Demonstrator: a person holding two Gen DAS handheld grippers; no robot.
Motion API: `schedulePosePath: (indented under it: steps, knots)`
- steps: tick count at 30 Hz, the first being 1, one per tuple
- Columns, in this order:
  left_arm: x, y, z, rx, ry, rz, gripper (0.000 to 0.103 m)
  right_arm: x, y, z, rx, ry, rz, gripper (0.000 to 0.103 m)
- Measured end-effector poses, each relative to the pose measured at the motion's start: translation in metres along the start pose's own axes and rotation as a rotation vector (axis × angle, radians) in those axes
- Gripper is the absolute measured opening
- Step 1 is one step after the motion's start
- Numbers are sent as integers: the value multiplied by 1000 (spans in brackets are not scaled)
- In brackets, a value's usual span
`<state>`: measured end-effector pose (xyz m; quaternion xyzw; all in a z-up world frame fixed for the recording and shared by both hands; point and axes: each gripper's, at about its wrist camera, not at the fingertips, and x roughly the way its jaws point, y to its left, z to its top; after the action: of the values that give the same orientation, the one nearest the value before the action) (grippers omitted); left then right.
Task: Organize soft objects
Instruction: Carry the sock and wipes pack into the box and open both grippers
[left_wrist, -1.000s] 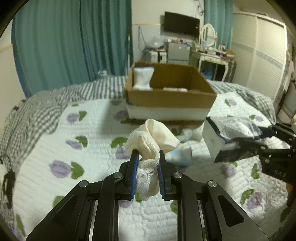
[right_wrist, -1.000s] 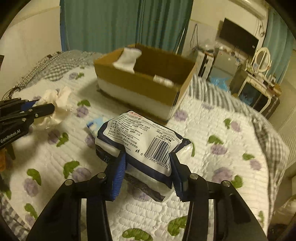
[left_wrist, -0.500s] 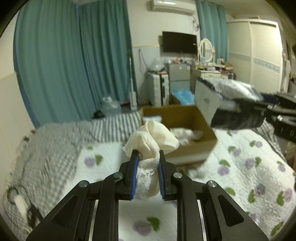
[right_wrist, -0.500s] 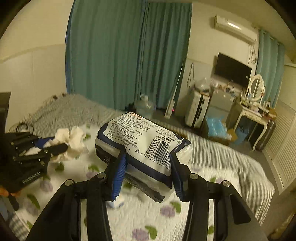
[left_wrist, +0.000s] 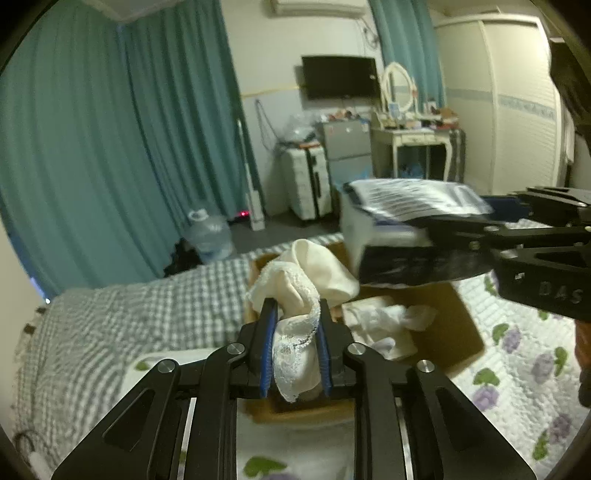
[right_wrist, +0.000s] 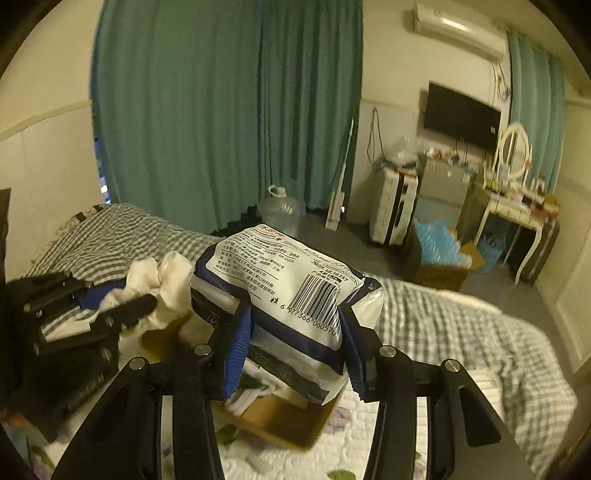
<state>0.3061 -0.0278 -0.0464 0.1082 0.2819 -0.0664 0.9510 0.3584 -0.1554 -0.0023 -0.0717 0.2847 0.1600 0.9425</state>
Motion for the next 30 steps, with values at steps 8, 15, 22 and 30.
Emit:
schedulePosePath:
  steps: [8,15,22,30]
  knots:
    - [56,-7,-8,-6,69,-70,29,84,-20,-19,39,55,44,53]
    - [41,-1,-6,-23,27,-9,74,84,-34,-24,87,35,43,81]
    - [-25,11,13,-47,-59,21,87,11,-32,2,89,-60,-17,97]
    - [-127,27,30,-65,-187,73,94,-104,0,32,29,-172,-49,103]
